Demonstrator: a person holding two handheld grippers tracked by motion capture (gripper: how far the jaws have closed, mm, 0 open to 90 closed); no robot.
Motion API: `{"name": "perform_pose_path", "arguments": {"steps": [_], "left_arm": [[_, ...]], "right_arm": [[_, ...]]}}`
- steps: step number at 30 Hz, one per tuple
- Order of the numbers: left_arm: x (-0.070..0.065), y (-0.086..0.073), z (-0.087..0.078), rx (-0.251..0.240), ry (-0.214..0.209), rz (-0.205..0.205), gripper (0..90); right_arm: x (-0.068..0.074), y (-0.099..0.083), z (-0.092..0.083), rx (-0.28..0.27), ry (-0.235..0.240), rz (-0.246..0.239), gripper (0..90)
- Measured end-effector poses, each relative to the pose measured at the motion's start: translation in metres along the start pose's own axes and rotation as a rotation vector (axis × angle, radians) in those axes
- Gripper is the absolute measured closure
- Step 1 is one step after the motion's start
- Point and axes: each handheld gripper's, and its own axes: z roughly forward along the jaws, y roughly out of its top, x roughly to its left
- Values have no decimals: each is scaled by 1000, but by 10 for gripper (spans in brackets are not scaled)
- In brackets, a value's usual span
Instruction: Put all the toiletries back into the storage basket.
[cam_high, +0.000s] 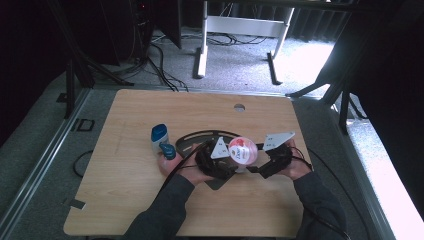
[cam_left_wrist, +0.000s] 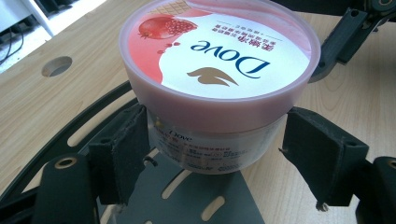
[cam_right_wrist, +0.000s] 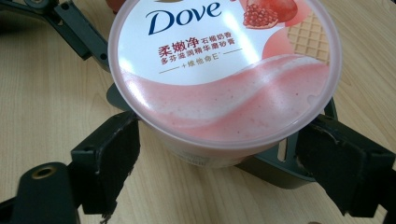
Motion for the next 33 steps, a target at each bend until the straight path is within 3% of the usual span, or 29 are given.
{"name": "perform_pose_path", "arguments": {"steps": [33], "left_arm": [[16, -5, 19, -7, 59, -70, 238]], "right_arm": [[-29, 9, 18, 69, 9, 24, 135]]}}
